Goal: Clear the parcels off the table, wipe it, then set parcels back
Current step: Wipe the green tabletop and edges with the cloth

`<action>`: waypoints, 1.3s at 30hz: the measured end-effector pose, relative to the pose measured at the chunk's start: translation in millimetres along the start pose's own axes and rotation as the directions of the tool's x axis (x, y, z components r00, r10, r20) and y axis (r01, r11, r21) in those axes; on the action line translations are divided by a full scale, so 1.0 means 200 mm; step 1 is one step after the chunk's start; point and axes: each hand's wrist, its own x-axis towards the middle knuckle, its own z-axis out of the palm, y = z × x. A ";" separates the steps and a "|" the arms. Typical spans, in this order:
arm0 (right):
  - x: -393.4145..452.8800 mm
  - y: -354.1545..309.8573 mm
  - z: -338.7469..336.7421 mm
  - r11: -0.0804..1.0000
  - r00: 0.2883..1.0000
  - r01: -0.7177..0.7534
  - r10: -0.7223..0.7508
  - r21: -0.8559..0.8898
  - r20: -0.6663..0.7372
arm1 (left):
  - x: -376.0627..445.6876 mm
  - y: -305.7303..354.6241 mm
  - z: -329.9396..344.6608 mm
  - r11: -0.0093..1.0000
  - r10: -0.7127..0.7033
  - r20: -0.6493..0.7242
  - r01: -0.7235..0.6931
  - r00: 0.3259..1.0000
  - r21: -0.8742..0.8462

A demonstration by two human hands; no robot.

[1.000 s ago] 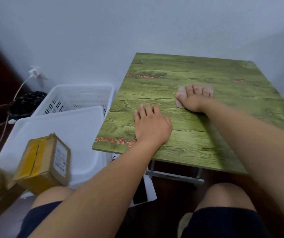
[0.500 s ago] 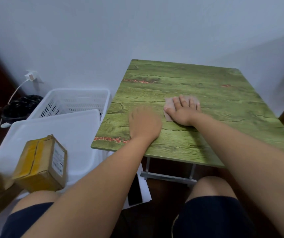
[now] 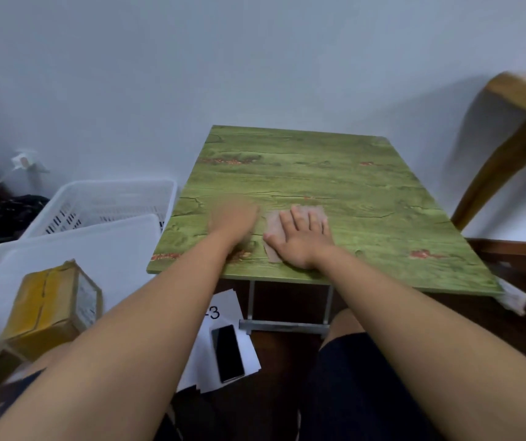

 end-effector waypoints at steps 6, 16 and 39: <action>-0.16 -0.04 0.05 0.999 0.999 0.033 -0.033 -0.004 0.007 | -0.05 -0.01 -0.04 0.945 0.026 0.010 -0.022 1.000 -0.326; -0.31 -0.10 0.09 0.999 0.998 0.047 -0.048 0.023 0.027 | -0.11 -0.08 -0.18 0.880 0.121 0.039 -0.089 0.992 -0.467; -0.16 -0.44 0.10 0.992 0.990 0.124 -0.123 -0.017 0.070 | -0.07 -0.56 -0.45 0.781 -0.154 -0.087 0.067 0.984 -0.621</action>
